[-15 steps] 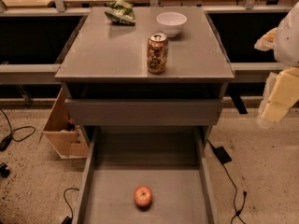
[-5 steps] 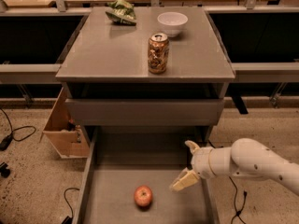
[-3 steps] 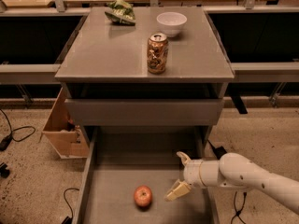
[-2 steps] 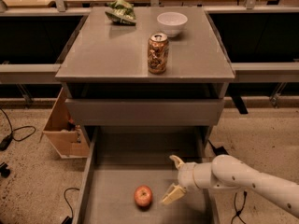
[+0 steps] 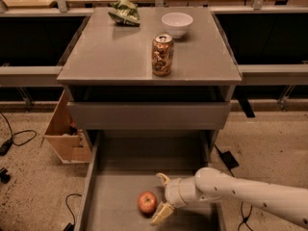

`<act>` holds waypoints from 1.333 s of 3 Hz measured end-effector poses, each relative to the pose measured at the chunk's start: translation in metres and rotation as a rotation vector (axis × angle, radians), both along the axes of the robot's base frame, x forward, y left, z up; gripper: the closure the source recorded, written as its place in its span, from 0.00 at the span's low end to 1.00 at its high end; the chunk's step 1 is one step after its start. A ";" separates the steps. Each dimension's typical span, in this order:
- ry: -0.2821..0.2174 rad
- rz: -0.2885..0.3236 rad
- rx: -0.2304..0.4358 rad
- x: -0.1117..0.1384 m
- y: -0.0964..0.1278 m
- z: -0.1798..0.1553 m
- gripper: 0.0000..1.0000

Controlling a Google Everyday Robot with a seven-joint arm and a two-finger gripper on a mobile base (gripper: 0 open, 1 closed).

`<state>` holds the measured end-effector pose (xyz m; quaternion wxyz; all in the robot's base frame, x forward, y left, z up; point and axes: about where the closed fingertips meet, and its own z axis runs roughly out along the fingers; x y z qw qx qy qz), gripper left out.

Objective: Pick apple from middle drawer and place on counter

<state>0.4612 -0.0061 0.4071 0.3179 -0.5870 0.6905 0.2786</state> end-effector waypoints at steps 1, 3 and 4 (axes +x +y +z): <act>0.010 0.030 -0.010 -0.002 0.018 -0.019 0.00; 0.008 0.066 -0.020 0.001 0.033 -0.039 0.58; 0.008 0.066 -0.020 0.001 0.033 -0.039 0.81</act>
Offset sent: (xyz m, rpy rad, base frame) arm 0.0077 0.0456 -0.0622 -0.0355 -0.0024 0.0994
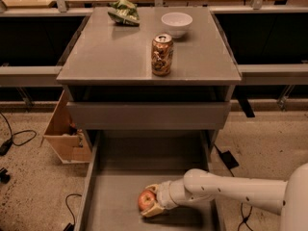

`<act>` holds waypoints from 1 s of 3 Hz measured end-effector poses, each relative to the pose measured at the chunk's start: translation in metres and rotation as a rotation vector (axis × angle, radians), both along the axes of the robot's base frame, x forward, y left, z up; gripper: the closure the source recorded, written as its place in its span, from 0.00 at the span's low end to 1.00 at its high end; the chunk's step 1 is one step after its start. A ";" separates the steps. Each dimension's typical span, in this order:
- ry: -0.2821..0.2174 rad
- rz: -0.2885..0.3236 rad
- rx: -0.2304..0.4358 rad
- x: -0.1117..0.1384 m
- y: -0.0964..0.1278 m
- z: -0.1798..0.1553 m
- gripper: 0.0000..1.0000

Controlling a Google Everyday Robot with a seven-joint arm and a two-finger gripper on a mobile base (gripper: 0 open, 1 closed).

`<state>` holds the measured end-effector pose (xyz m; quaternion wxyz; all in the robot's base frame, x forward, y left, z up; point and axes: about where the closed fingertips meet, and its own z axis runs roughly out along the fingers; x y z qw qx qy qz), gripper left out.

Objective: Pick apple from middle drawer and place on counter

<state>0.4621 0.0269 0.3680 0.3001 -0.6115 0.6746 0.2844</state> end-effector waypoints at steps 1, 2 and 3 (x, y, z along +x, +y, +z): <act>-0.016 0.022 -0.025 0.002 -0.001 0.037 1.00; 0.058 0.094 -0.057 -0.021 0.022 0.112 1.00; 0.086 0.094 -0.100 -0.006 0.034 0.203 1.00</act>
Offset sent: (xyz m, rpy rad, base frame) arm 0.0458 0.0147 0.3748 -0.2482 -0.1736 0.1513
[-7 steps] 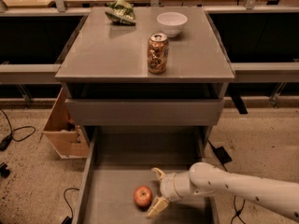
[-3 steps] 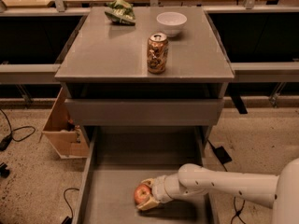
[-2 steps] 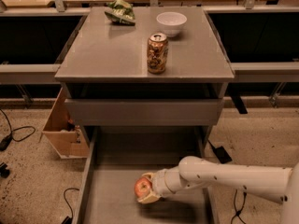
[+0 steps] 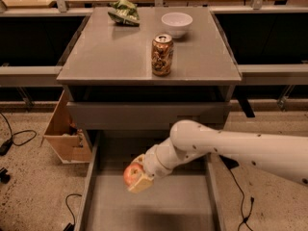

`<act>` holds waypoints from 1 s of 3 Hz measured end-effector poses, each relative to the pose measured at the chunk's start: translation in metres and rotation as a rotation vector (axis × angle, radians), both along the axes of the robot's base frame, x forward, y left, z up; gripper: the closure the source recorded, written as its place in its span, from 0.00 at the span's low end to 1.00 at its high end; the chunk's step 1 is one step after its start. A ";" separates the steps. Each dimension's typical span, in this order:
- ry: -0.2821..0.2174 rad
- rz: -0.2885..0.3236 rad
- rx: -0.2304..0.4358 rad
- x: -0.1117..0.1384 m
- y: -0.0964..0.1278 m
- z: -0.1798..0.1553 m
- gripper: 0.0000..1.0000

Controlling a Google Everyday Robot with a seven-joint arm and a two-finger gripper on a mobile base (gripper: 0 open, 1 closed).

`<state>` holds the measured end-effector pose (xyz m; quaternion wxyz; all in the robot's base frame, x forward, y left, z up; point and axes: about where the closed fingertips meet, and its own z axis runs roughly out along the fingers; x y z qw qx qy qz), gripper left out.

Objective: Pick apple from middle drawer and place on counter

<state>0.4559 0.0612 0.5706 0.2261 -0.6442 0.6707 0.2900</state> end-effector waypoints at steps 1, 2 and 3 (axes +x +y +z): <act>-0.085 -0.055 -0.042 0.046 0.001 0.120 1.00; -0.189 -0.182 -0.047 0.102 -0.002 0.242 1.00; -0.189 -0.181 -0.048 0.102 -0.002 0.242 1.00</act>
Offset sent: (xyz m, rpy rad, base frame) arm 0.1487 -0.0137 0.3476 -0.0806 -0.2778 -0.2955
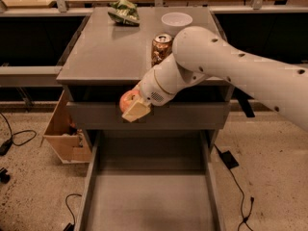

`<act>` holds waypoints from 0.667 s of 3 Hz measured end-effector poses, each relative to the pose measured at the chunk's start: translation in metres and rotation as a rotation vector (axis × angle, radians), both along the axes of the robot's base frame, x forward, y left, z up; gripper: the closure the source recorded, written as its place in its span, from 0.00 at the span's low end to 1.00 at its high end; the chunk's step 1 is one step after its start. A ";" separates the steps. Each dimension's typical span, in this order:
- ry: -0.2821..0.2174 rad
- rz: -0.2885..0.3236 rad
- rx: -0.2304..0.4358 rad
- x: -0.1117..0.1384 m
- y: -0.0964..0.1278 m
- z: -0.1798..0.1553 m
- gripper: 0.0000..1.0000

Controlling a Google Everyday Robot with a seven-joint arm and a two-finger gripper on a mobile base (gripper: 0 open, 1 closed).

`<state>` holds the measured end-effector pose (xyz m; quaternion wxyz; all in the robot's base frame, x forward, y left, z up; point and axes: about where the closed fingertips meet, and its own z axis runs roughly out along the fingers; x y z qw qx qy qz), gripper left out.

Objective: Pick apple from middle drawer and place on counter

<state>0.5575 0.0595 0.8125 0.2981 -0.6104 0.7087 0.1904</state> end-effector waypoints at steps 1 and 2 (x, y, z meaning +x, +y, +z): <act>-0.004 -0.010 0.002 0.031 0.024 0.025 1.00; -0.019 -0.034 0.029 0.067 0.060 0.062 1.00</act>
Offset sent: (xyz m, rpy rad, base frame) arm 0.1116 0.1012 0.1097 0.0636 -0.0389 -0.0681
